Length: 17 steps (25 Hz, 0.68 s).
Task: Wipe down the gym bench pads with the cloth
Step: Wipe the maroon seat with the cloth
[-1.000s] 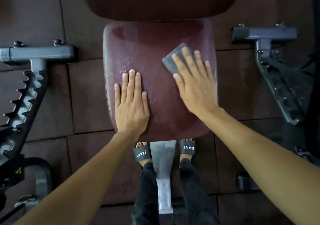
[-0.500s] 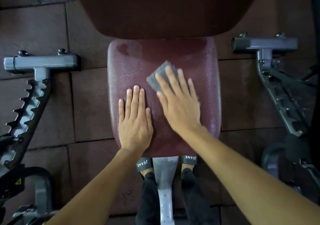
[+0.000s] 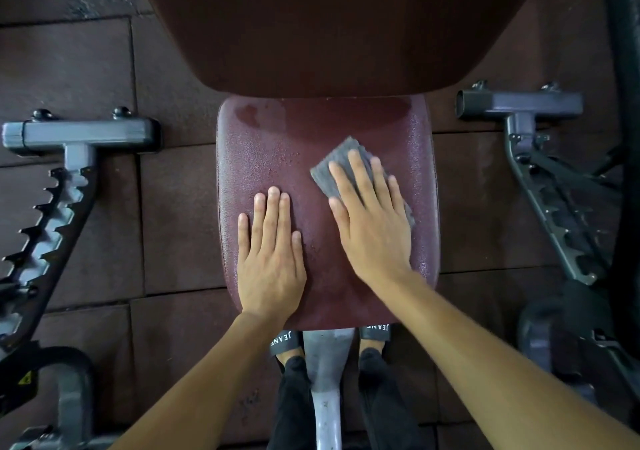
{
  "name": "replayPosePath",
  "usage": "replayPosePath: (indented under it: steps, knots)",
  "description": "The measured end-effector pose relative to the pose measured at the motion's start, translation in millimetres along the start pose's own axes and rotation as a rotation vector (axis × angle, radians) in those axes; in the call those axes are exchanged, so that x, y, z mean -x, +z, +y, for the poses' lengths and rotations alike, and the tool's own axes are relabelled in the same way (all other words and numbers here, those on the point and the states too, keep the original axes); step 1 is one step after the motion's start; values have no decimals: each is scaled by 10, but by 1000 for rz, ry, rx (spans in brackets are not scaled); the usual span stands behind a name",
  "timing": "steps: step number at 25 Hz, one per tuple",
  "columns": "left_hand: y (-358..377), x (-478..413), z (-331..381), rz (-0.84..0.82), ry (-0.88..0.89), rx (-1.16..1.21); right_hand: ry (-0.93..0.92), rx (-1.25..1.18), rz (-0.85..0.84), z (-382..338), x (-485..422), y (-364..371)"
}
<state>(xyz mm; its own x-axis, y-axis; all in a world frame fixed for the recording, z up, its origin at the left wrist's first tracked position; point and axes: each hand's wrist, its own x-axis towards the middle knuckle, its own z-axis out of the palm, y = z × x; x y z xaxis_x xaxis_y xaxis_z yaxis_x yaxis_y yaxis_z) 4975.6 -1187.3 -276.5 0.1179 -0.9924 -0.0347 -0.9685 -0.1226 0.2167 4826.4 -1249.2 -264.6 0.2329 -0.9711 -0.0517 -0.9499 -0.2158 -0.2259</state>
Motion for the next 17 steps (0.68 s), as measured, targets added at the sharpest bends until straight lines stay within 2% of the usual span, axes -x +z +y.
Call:
replayPosePath:
  steps: [2,5,9,11,12,14,17]
  knots:
    - [-1,4,9,5,5,6,24,-10,22,109,-462,-35]
    - [-2,6,5,6,7,16,210,-42,33,491,-821,-120]
    - [-2,4,6,-9,4,3,398,-293,75,673,-445,-175]
    - [2,0,8,1,5,3,454,-260,81,512,-49,-165]
    - [3,0,1,8,4,9,413,-173,70,362,139,-150]
    - [11,2,-13,16,2,18,216,-55,32,47,295,-81]
    - [8,3,-19,18,9,22,-66,-47,-20,-240,-121,28]
